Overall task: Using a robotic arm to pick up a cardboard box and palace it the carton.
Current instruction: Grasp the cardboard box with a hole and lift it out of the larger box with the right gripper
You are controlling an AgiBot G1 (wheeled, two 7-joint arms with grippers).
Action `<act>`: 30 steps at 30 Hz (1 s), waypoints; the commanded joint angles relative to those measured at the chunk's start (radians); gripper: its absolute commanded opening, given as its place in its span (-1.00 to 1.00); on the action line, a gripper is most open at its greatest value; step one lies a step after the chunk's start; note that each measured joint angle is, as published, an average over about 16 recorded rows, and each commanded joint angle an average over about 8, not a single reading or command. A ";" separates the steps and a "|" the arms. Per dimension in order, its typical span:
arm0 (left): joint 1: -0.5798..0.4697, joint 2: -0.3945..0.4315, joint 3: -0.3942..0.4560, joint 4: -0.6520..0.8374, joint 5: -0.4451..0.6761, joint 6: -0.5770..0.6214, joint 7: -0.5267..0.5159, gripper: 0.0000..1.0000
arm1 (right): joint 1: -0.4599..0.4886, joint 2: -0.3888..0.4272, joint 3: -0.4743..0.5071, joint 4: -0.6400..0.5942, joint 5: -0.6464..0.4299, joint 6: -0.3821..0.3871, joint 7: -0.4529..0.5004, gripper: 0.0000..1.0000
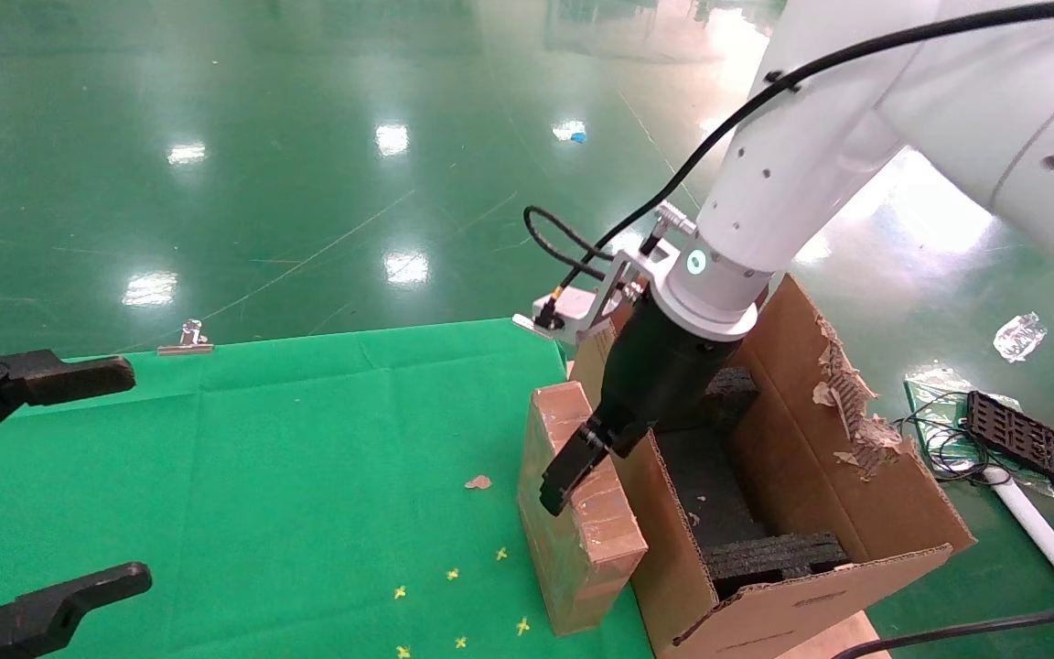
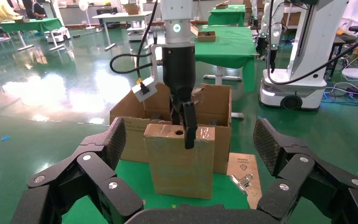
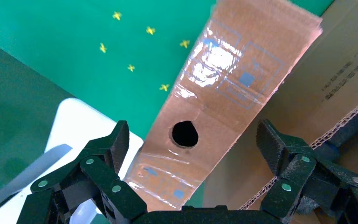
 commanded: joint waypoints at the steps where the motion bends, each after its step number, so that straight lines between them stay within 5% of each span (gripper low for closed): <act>1: 0.000 0.000 0.000 0.000 0.000 0.000 0.000 0.68 | -0.008 -0.013 -0.011 -0.018 -0.001 0.001 -0.007 -0.87; 6: 0.000 0.000 0.000 0.000 0.000 0.000 0.000 -0.57 | -0.006 -0.023 -0.031 -0.027 0.002 0.001 -0.012 -1.00; 9: 0.000 0.000 0.001 0.000 0.000 0.000 0.000 -1.00 | -0.006 -0.024 -0.042 -0.024 0.008 0.001 -0.013 -1.00; 30: 0.000 -0.001 0.002 0.000 -0.001 -0.001 0.001 -1.00 | -0.009 -0.010 -0.096 -0.009 0.036 0.013 -0.042 -1.00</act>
